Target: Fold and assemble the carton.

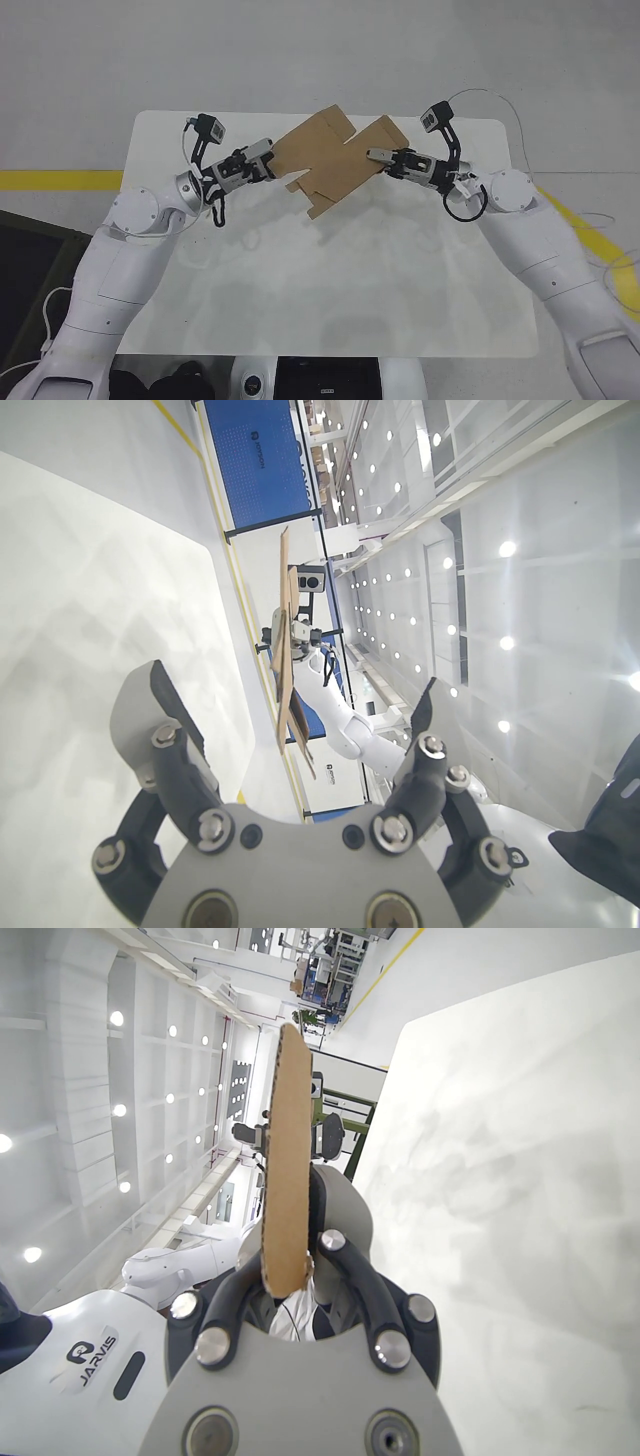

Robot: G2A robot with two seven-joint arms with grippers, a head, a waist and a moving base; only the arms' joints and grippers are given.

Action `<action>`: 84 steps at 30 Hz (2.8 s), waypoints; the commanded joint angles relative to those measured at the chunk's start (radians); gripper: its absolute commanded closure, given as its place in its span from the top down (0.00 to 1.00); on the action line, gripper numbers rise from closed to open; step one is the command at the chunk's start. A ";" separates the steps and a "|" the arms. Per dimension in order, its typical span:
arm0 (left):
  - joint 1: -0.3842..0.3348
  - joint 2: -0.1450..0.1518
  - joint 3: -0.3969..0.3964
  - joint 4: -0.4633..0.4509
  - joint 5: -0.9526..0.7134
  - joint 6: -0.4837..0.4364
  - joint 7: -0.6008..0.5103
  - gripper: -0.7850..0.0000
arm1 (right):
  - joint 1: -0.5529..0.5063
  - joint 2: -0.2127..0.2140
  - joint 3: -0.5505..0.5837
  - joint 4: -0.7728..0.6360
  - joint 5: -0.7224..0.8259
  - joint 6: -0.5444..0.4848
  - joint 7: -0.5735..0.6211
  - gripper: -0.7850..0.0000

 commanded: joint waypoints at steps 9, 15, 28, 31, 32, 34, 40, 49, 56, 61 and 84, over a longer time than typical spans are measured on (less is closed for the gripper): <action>0.000 -0.016 0.036 0.013 -0.008 0.008 0.042 1.00 | -0.092 0.012 0.071 -0.093 -0.039 0.039 -0.081 0.00; -0.010 -0.023 0.048 0.022 -0.005 0.007 0.032 0.93 | -0.114 0.009 0.091 -0.115 -0.061 0.050 -0.091 0.00; -0.027 -0.031 0.048 0.032 0.020 0.016 0.033 0.14 | -0.125 -0.005 0.111 -0.126 -0.093 0.065 -0.086 0.00; -0.029 -0.033 0.046 0.035 0.022 0.019 0.033 0.00 | -0.127 -0.008 0.115 -0.125 -0.099 0.067 -0.084 0.00; -0.029 -0.034 0.046 0.034 0.021 0.020 0.031 0.00 | -0.128 -0.009 0.116 -0.125 -0.101 0.068 -0.084 0.00; -0.029 -0.034 0.043 0.032 0.023 0.020 0.026 0.00 | -0.129 -0.011 0.119 -0.125 -0.105 0.069 -0.083 0.00; -0.027 -0.034 0.030 0.029 0.028 0.020 0.017 0.00 | -0.127 -0.016 0.134 -0.107 -0.107 0.054 -0.053 1.00; -0.035 -0.022 -0.017 0.055 0.062 -0.007 -0.092 0.00 | -0.095 -0.002 0.189 -0.033 -0.168 -0.086 0.151 1.00; -0.026 -0.011 -0.055 0.064 0.046 -0.042 -0.204 0.00 | -0.009 0.000 0.141 -0.008 -0.189 -0.144 0.313 1.00; -0.010 -0.004 -0.064 0.056 0.044 -0.072 -0.310 0.00 | 0.043 0.011 0.070 -0.007 -0.187 -0.132 0.325 1.00; 0.005 -0.001 -0.051 0.046 0.025 -0.085 -0.345 0.00 | 0.130 0.077 -0.224 -0.053 -0.028 -0.171 0.287 0.96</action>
